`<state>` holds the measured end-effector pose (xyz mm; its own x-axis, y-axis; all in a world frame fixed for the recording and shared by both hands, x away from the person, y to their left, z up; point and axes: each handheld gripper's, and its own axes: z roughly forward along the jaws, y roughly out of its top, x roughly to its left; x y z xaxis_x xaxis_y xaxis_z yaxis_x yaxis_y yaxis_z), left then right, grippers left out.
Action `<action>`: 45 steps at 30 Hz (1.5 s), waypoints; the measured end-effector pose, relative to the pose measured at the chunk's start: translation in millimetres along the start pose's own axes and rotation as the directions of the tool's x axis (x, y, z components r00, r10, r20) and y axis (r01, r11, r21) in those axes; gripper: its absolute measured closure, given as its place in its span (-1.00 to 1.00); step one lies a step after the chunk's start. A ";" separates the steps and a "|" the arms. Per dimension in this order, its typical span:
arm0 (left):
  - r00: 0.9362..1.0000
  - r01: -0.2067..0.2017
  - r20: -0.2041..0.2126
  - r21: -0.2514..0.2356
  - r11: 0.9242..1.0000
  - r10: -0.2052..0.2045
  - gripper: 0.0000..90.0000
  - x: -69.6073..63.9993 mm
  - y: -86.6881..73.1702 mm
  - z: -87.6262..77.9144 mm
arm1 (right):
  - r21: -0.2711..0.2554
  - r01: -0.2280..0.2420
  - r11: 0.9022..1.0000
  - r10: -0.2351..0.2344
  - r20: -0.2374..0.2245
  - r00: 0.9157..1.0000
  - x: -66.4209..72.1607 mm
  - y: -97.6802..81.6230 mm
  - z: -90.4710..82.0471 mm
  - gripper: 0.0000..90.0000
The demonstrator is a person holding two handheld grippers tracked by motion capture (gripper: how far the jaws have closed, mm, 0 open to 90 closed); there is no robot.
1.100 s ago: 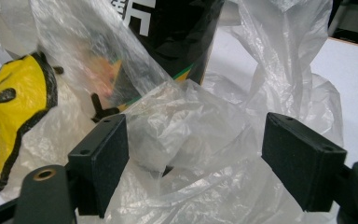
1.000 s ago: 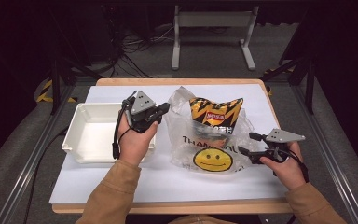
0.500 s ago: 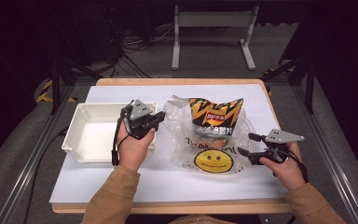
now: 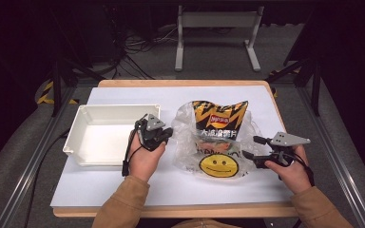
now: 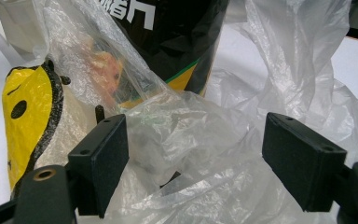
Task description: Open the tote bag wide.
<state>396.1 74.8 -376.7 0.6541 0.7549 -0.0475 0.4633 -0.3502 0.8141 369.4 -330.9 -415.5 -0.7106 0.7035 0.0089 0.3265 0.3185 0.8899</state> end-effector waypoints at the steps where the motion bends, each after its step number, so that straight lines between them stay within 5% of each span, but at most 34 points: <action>1: 1.000 -0.002 0.000 0.005 1.000 0.002 0.96 -1.6 -1.2 2.0 | 0.001 0.001 1.000 -0.001 -0.001 1.000 0.0 -0.2 0.2 -0.48; 5: 1.000 -0.025 -0.009 0.052 0.998 0.025 0.95 -10.3 -7.4 12.2 | 0.005 -0.001 1.000 0.001 0.001 1.000 -0.1 -0.9 0.3 -0.48; 20: 0.996 -0.063 0.066 0.160 0.985 0.053 0.95 -29.3 -27.7 41.5 | 0.005 -0.006 1.000 0.006 -0.002 1.000 -1.2 -1.6 -0.6 -0.49; 32: 0.993 -0.086 0.104 0.244 0.966 0.062 0.96 -37.5 -35.6 57.0 | 0.020 -0.016 1.000 0.016 0.000 1.000 -4.1 -3.9 -0.3 -0.49; 37: 0.992 -0.079 0.117 0.219 0.973 0.054 0.93 -38.1 -34.1 50.9 | -0.018 -0.021 1.000 0.021 0.000 1.000 -5.5 3.3 -10.7 -0.49; 45: 0.989 -0.070 0.139 0.103 0.992 0.055 0.59 -39.6 -26.3 22.6 | -0.072 -0.022 0.997 0.022 -0.003 1.000 -8.1 16.5 -25.7 -0.49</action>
<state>371.5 41.6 -409.3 0.7553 0.6501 -0.0826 0.4759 -0.4575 0.7511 364.5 -347.7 -389.2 -0.7050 0.7086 0.0292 0.2958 0.2564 0.9202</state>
